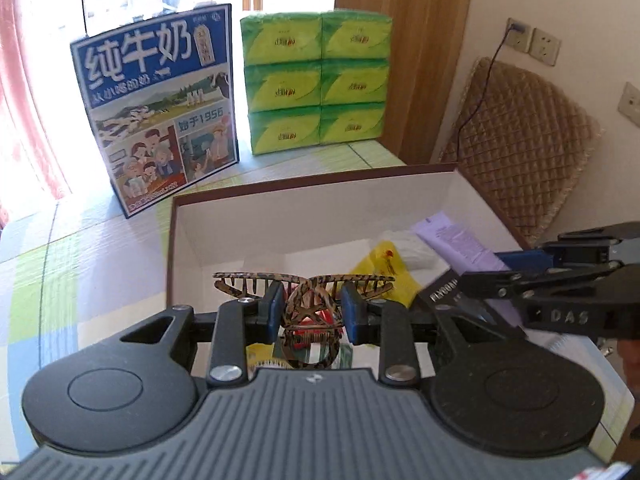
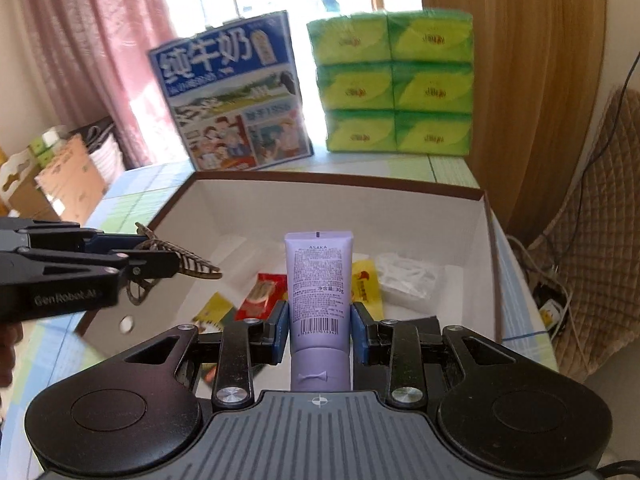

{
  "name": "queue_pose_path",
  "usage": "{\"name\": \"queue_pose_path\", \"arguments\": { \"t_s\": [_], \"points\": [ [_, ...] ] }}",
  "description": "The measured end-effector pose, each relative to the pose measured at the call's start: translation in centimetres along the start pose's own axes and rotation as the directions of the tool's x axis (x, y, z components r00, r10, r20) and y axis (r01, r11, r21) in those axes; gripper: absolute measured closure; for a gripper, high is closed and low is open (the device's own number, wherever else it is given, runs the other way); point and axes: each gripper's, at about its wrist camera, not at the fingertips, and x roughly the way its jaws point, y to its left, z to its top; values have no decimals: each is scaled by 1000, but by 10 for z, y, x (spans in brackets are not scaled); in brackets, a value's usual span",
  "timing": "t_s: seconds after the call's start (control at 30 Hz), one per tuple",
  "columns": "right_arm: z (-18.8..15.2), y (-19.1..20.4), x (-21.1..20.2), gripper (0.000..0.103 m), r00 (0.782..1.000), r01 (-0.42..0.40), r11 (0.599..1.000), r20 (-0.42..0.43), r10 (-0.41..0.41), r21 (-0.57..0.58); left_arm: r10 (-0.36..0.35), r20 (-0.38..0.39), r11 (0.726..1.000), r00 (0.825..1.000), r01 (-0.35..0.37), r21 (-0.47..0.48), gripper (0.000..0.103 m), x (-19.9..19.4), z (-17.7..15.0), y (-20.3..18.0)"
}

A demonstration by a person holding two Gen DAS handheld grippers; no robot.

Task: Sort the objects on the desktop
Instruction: 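Carry purple tube and leopard-print clip over the brown box and lower them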

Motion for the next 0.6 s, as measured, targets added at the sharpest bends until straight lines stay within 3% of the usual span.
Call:
{"name": "queue_pose_path", "arguments": {
  "t_s": [0.33,0.6],
  "points": [
    [21,-19,74,73,992,69,995,-107,-61,70,50,-110,998,993,-54,-34,78,82,21,10],
    [31,-32,102,73,987,83,994,-146,-72,67,59,-156,997,986,-65,-36,78,120,29,11]
  ]
}}
